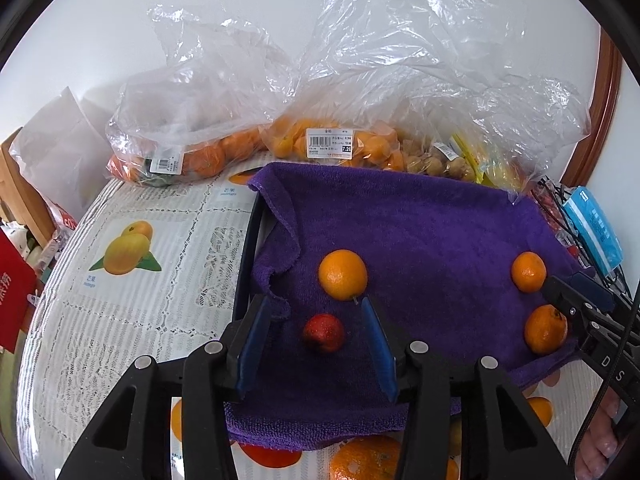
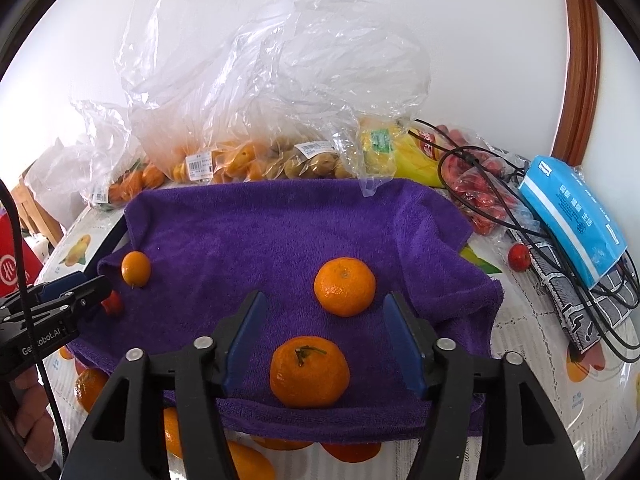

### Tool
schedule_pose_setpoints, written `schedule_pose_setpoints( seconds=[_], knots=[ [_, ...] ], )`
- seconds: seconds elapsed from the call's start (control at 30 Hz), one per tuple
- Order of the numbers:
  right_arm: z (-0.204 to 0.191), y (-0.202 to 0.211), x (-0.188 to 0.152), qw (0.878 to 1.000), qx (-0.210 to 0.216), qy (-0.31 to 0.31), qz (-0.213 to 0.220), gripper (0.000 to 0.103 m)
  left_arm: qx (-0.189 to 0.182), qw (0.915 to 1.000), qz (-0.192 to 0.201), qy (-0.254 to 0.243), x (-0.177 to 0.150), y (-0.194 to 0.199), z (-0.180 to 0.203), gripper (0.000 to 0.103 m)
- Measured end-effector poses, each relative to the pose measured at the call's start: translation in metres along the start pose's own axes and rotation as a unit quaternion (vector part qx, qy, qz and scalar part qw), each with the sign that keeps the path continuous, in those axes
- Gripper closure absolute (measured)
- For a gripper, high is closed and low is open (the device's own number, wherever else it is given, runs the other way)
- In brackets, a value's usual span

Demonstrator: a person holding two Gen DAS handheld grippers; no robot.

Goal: Organize fruits
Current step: 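Open the left tool to release the red apple on the towel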

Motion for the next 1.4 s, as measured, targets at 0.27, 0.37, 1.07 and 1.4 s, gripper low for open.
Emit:
schedule_pose_setpoints(
  seconds=[0.27, 0.37, 1.07, 1.4],
  knots=[
    [0.002, 0.002, 0.001, 1.0, -0.002, -0.004, 0.0, 0.034, 0.0, 0.9999, 0.012, -0.008, 0.002, 0.005, 0.003, 0.058],
    [0.003, 0.002, 0.0, 1.0, -0.008, -0.003, -0.001, 0.032, 0.001, 0.9999, 0.011, -0.012, 0.001, 0.005, 0.005, 0.058],
    [0.003, 0.007, 0.003, 1.0, -0.001, -0.012, 0.002, 0.03, 0.002, 0.9997, 0.022, -0.008, 0.003, 0.013, 0.008, 0.058],
    [0.001, 0.04, 0.008, 0.999, 0.006, -0.019, 0.045, 0.03, -0.024, 0.9992, 0.029, -0.016, 0.005, 0.027, 0.019, 0.058]
  ],
)
Point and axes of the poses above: each gripper's, at about its wrist camera, not at the fingertips, and y roughly against the way its jaws point, z to its right, x to its top, the point moved 7 cm from there along -y, roughly the way its jaws point, and after that the axes turned 7 degrees about -x, right-handed, at the moved point
